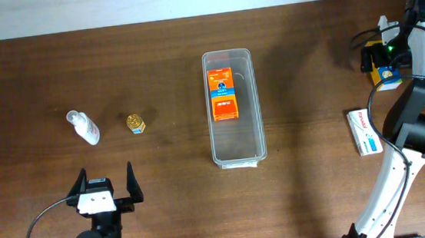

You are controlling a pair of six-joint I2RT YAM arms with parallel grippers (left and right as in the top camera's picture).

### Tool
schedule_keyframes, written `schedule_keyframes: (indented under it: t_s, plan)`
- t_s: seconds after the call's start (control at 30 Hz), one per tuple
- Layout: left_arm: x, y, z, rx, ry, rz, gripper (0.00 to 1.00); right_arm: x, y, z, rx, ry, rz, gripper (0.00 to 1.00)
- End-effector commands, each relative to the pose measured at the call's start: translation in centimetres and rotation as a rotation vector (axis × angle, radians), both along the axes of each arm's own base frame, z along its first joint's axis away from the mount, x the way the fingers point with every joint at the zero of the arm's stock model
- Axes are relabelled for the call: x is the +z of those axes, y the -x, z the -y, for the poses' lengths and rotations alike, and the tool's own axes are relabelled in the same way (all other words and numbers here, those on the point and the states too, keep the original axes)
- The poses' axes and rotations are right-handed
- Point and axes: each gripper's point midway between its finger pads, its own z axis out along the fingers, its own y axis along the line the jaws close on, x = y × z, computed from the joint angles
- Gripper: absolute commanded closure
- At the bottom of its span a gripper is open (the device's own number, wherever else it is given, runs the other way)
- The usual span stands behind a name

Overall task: Pack container
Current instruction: 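Move the right gripper back right toward the yellow WOODS box, then grasp the yellow WOODS cough syrup box with the right gripper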

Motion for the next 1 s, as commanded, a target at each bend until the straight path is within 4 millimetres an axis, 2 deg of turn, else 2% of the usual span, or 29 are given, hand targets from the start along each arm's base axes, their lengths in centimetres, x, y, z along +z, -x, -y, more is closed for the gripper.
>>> schedule_keyframes:
  t_s: [0.0,0.33,0.53,0.63,0.73,0.97]
  plan:
    - [-0.1,0.0,0.0,-0.002,-0.012,-0.003,0.00,-1.5,0.4,-0.3,0.004,-0.039,-0.019,0.03]
    - [-0.1,0.0,0.0,-0.003,-0.012,-0.003,0.01,-2.9,1.0,0.0,-0.006,-0.053,-0.048,0.11]
    - [-0.1,0.0,0.0,-0.003,-0.012,-0.003,0.01,-2.9,1.0,0.2,-0.010,-0.053,-0.048,0.25]
    - [-0.1,0.0,0.0,-0.002,-0.012,-0.003,0.01,-2.9,1.0,0.2,-0.029,-0.055,-0.048,0.28]
    - [-0.1,0.0,0.0,-0.003,-0.012,-0.003,0.01,-2.9,1.0,0.2,-0.055,-0.059,-0.045,0.44]
    - [-0.1,0.0,0.0,-0.002,-0.012,-0.003,0.01,-2.9,0.9,0.2,-0.083,-0.064,-0.043,0.48]
